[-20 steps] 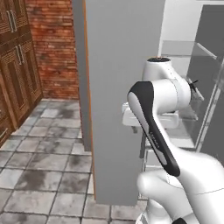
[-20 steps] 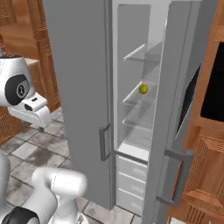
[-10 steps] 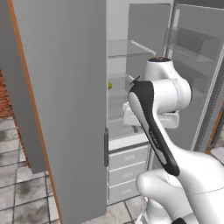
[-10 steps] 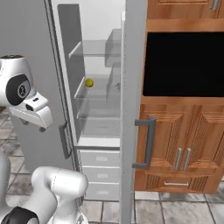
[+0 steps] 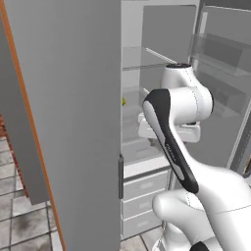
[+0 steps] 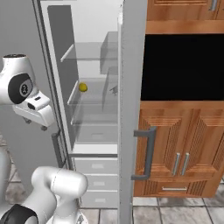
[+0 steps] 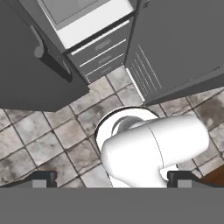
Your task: Take the cheese, fish, and lemon from the fridge and place them on the plate on the dining counter to create an appetizer plate.
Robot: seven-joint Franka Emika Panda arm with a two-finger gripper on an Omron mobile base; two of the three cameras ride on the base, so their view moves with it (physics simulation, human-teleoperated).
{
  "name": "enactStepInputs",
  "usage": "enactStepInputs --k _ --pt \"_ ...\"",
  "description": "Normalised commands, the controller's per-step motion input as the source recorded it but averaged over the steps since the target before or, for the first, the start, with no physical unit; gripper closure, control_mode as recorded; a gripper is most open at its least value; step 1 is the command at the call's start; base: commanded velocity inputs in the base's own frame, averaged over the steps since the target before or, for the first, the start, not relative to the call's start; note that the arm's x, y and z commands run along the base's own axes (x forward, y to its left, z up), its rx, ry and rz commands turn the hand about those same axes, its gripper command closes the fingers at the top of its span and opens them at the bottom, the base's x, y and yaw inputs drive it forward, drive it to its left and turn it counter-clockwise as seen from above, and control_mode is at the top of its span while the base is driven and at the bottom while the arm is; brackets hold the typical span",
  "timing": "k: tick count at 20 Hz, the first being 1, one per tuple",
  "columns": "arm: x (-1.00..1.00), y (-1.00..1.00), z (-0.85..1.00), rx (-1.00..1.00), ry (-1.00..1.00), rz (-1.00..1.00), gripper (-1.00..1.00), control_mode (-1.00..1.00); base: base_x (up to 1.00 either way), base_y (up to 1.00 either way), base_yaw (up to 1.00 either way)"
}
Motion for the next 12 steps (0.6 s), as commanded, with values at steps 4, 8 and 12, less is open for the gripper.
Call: enactStepInputs --k 4,8,12 --pt "0.0 0.0 0.0 0.0 0.0 0.0 -1.0 1.0 0.44 -0.27 0.0" --pt "0.0 0.0 0.0 0.0 0.0 0.0 -1.0 1.0 0.44 -0.42 0.0" --pt "0.0 0.0 0.0 0.0 0.0 0.0 -1.0 1.0 0.5 -0.42 0.0"
